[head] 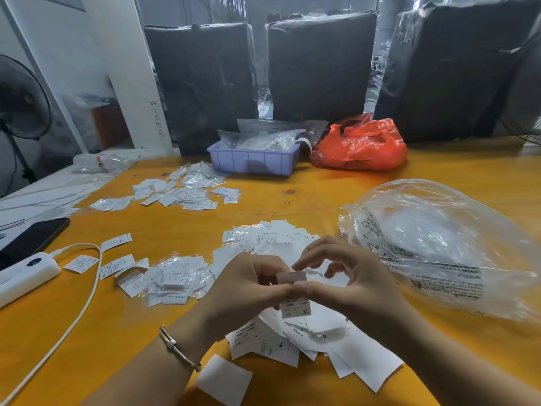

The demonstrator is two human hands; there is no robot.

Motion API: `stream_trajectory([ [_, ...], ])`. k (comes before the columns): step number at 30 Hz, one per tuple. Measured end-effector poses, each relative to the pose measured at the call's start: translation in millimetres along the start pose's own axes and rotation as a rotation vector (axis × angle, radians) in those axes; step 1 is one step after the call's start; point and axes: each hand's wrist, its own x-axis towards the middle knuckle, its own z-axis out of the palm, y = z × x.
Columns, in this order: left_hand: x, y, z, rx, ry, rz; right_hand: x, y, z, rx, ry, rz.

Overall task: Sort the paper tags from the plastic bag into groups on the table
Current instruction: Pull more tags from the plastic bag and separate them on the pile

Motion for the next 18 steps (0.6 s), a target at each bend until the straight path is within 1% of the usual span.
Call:
stream_trajectory([
  [2, -1, 0, 2, 0.038, -0.009, 0.02, 1, 0, 0, -0.02, 0.023, -0.013],
  [5, -2, 2, 1, 0.004, 0.009, 0.02, 3, 2, -4, 0.037, 0.095, -0.017],
  [7, -3, 5, -3, -0.036, 0.054, -0.004, 5, 4, -6, 0.161, 0.197, -0.011],
  [9, -3, 5, -6, -0.06, 0.113, -0.041, 7, 8, -11, 0.276, 0.341, 0.012],
  [11, -2, 4, -7, -0.083, 0.192, -0.06, 8, 13, -15, 0.3, 0.437, 0.046],
  [14, 0, 4, -6, -0.136, 0.255, -0.074, 7, 18, -18, 0.263, 0.448, 0.097],
  [18, 0, 4, -5, -0.176, 0.209, -0.094, 5, 15, -16, 0.25, 0.412, 0.088],
])
